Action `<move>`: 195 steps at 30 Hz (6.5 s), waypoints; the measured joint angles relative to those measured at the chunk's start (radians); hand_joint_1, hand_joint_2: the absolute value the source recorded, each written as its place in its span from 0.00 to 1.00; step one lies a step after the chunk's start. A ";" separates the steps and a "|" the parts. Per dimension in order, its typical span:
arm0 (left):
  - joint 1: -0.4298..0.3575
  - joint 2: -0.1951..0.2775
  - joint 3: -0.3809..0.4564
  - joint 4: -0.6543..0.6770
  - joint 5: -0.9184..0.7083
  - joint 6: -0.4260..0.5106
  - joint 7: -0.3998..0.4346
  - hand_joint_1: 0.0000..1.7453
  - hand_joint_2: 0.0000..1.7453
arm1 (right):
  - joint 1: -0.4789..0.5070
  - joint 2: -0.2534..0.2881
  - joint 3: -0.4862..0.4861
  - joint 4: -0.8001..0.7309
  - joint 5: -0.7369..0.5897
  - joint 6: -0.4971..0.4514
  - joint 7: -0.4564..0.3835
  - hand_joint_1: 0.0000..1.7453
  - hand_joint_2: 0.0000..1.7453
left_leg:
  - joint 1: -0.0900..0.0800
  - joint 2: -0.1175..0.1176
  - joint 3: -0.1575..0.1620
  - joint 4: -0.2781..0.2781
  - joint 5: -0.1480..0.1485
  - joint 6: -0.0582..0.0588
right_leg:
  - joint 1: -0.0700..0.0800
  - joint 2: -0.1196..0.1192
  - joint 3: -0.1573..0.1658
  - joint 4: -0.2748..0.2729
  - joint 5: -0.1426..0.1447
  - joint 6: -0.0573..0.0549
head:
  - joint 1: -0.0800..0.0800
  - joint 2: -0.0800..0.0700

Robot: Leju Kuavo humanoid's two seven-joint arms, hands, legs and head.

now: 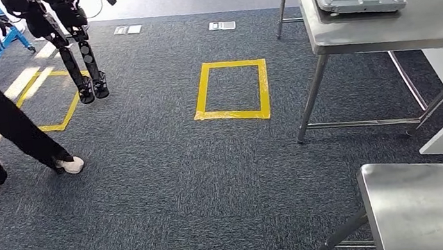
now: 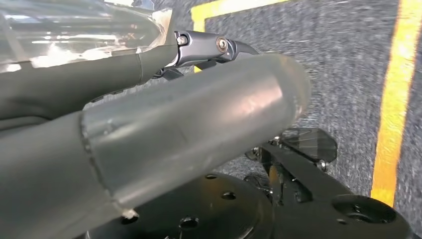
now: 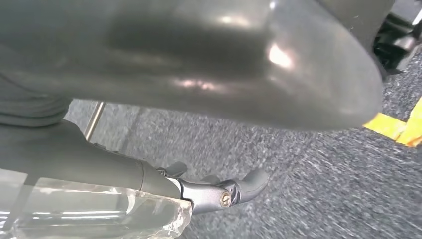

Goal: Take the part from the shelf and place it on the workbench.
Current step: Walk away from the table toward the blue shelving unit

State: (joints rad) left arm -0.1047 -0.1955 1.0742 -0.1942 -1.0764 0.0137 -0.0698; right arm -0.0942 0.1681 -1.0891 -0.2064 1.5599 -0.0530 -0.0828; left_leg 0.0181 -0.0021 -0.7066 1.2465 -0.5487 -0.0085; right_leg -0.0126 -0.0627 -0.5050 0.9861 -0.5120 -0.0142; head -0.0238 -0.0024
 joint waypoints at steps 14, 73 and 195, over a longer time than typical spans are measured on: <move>-0.007 -0.001 0.002 0.000 -0.015 -0.001 -0.005 0.00 0.00 | -0.002 0.000 0.001 0.000 -0.004 -0.002 0.000 0.00 0.00 | -0.011 -0.046 0.131 -0.254 0.104 0.055 | 0.003 0.057 -0.129 0.294 -0.131 0.040 | 0.012 0.000; -0.009 0.001 0.004 0.000 -0.035 -0.002 -0.006 0.00 0.00 | -0.006 -0.001 0.007 0.000 -0.013 0.001 -0.008 0.00 0.00 | -0.010 0.005 0.134 -0.252 0.100 0.054 | 0.009 0.035 -0.064 0.164 -0.087 0.019 | 0.008 0.000; -0.004 0.013 0.034 0.000 -0.050 0.013 -0.057 0.00 0.00 | -0.001 -0.002 0.091 0.007 -0.007 0.016 -0.019 0.00 0.00 | -0.032 -0.015 0.095 -0.244 0.129 0.084 | 0.009 0.062 -0.038 0.252 -0.103 0.035 | 0.008 0.000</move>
State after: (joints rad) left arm -0.1085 -0.1825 1.1078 -0.1942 -1.1265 0.0270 -0.1272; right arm -0.0955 0.1666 -0.9980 -0.1995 1.5532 -0.0375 -0.1017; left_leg -0.0142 -0.0173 -0.6117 1.0029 -0.4198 0.0754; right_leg -0.0036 -0.0008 -0.5425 1.2384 -0.6146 0.0206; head -0.0160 -0.0026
